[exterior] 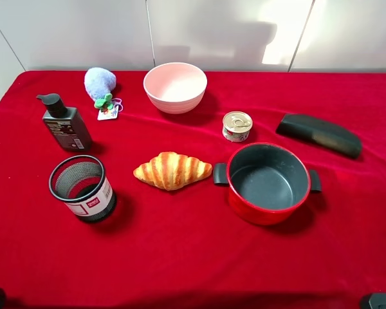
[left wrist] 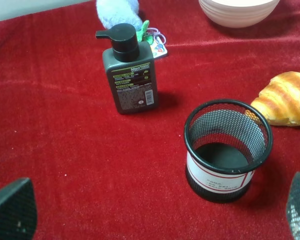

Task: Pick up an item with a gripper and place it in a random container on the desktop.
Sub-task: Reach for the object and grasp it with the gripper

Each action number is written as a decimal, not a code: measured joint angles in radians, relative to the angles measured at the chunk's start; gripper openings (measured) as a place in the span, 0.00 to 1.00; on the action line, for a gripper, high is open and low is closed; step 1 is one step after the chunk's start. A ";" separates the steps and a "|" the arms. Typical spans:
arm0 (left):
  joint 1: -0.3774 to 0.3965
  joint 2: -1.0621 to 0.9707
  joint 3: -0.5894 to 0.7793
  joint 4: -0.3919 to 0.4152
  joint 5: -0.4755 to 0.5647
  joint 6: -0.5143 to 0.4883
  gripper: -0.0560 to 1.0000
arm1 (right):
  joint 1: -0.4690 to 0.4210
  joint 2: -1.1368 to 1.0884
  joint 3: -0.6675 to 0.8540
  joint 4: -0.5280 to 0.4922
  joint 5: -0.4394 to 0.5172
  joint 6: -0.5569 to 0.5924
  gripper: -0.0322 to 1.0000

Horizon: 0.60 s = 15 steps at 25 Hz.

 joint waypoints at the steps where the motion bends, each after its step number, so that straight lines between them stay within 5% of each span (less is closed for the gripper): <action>1: 0.000 0.000 0.000 0.000 0.000 0.000 0.99 | 0.000 0.000 0.000 0.000 0.000 0.000 0.70; 15: 0.000 0.000 0.000 0.000 0.000 0.000 0.99 | 0.000 0.000 0.000 0.000 0.000 0.000 0.70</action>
